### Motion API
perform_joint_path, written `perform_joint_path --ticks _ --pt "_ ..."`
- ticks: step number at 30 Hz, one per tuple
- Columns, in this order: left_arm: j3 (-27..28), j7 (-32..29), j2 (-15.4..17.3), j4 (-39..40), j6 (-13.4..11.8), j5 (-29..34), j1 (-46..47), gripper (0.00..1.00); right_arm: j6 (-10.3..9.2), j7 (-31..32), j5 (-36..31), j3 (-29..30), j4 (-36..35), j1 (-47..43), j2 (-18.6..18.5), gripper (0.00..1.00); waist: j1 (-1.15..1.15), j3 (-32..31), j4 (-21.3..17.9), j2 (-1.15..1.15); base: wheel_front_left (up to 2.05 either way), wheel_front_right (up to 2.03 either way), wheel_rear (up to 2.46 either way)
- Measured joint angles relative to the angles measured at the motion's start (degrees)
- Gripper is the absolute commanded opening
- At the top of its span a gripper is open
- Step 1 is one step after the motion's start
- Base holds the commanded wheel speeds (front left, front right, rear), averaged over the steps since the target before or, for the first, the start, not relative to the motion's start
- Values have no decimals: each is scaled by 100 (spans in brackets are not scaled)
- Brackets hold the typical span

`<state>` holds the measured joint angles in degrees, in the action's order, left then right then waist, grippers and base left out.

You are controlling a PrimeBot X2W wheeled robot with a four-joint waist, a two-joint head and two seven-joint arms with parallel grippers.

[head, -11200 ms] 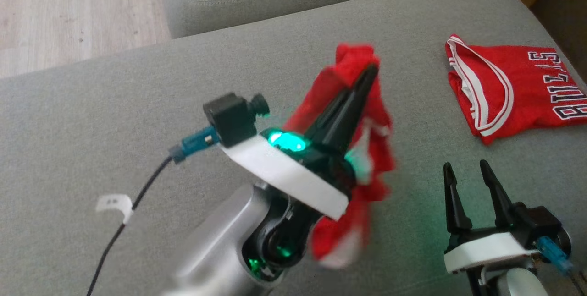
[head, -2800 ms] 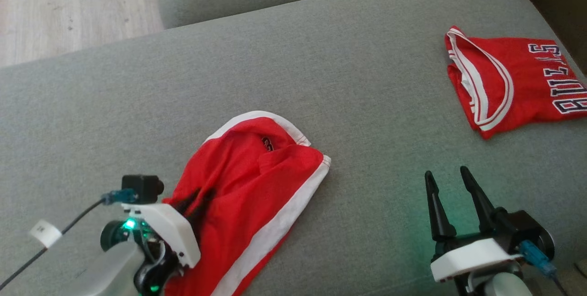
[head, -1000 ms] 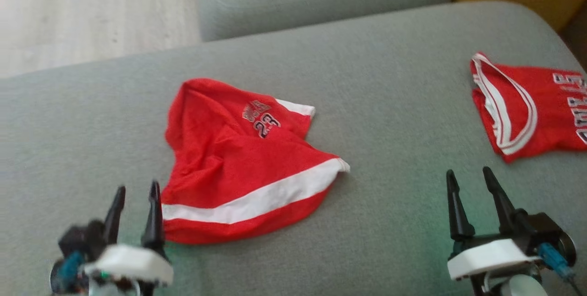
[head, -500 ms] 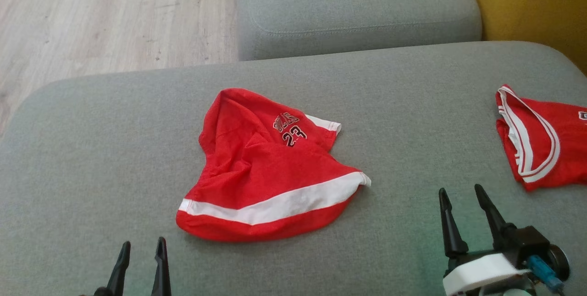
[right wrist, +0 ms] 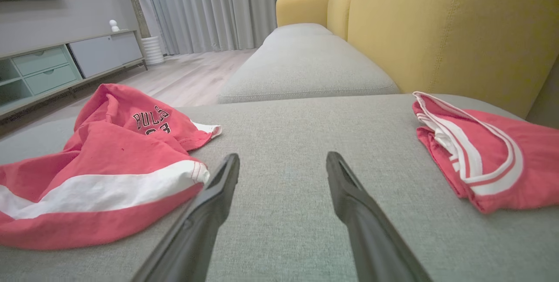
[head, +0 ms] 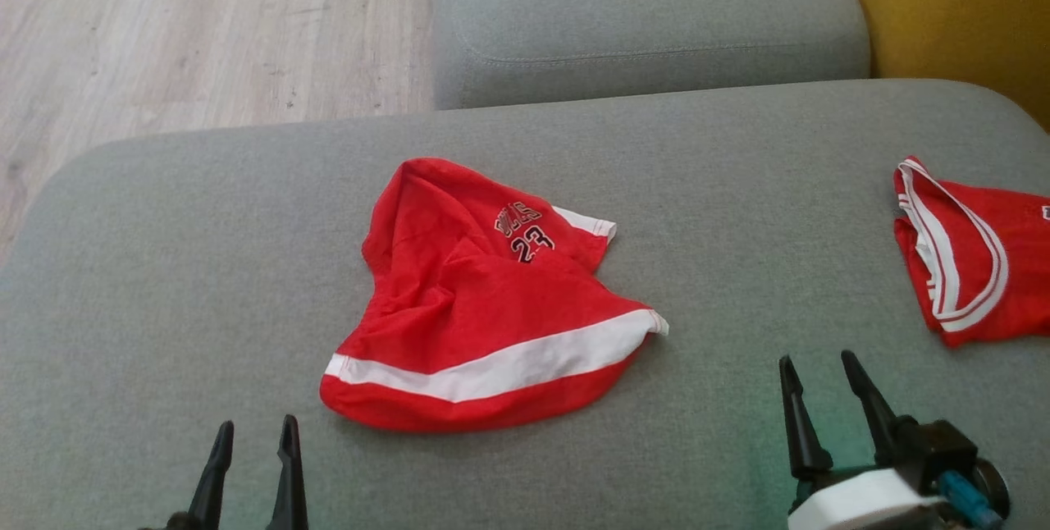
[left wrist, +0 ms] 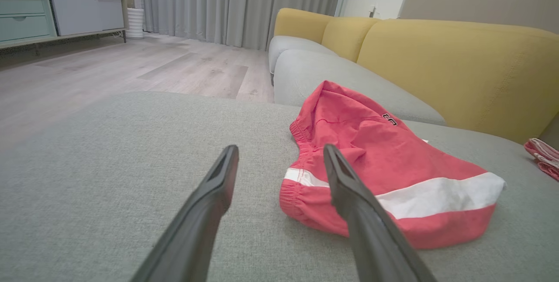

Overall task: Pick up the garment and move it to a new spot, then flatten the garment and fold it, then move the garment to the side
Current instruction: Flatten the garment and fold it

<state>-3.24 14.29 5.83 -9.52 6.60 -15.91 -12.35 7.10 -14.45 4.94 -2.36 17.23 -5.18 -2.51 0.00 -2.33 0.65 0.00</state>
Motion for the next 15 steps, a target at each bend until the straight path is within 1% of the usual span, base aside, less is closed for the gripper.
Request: perform_joint_path --ticks 7,15 --pt "80 0 -75 -62 55 83 1 100 0 0 40 -37 24 -31 0 100 0 -1 -83 0 0 0 0" --pt "90 0 -79 -92 98 86 2 100 0 0 166 -41 2 -21 0 100 0 39 -115 0 0 0 0"
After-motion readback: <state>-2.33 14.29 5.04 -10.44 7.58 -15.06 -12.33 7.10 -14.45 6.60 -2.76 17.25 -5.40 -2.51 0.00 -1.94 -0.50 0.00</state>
